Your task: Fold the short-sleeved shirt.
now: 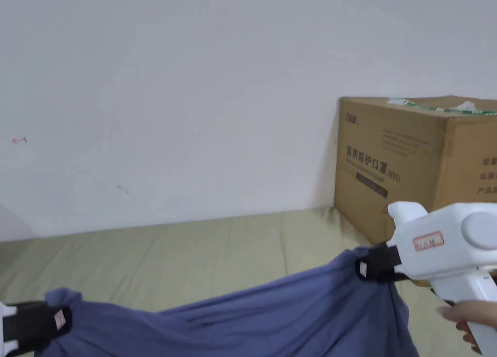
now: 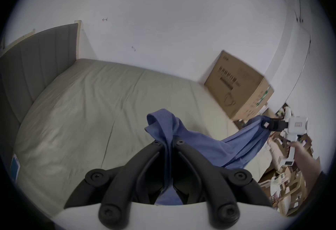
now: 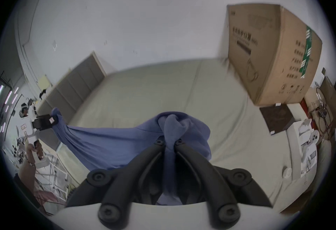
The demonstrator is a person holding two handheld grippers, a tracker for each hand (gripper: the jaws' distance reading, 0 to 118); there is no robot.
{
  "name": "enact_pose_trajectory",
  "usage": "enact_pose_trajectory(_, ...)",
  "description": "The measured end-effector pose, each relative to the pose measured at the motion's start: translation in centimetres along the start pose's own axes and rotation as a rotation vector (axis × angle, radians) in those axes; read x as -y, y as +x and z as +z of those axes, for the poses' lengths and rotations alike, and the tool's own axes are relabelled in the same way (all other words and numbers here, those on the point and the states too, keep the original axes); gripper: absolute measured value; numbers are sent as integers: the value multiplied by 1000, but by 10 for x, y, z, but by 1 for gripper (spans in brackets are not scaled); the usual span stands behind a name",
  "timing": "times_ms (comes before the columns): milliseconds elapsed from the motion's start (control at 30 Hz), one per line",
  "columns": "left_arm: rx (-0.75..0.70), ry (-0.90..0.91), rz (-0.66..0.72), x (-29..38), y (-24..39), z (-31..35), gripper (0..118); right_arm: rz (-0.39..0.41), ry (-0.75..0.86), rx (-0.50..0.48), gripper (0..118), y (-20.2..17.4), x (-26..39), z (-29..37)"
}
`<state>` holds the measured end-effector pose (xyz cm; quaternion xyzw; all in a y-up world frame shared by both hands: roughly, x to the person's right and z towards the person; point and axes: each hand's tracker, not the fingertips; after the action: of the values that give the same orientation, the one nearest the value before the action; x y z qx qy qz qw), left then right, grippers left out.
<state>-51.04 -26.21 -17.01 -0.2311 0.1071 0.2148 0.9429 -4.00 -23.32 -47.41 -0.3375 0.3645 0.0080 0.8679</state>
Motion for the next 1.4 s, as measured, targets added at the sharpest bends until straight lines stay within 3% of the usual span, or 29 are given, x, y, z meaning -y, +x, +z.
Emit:
enact_pose_trajectory(100,-46,42,-185,-48,28,11,5,25,58,-8,2,-21,-38,30)
enact_pose_trajectory(200,-73,56,-310,-90,58,16,5,75,123,47,2,-39,-83,47)
enact_pose_trajectory(400,-103,165,-231,-162,68,-6,5,159,246,153,2,-58,-170,50)
enact_pose_trajectory(500,-127,237,-185,-194,64,-27,5,177,304,162,2,-64,-206,35)
enact_pose_trajectory(667,-195,343,-207,-225,61,-58,5,258,371,233,2,-83,-253,5)
enact_pose_trajectory(767,-213,377,-211,-234,57,-74,5,254,391,249,2,-87,-270,-13)
enact_pose_trajectory(867,-237,389,-233,-234,53,-92,5,327,422,307,2,-92,-270,-31)
enact_pose_trajectory(1067,-244,263,-207,-166,28,-145,5,338,351,354,2,-68,-200,-106)
enact_pose_trajectory(1233,-189,-42,-50,-17,-16,-192,5,209,95,283,2,-19,-30,-181)
enact_pose_trajectory(1300,-190,-185,-26,51,-27,-198,5,208,-52,293,2,5,44,-200)
enact_pose_trajectory(1400,-112,-320,56,146,-39,-178,5,219,-148,263,2,23,156,-172)
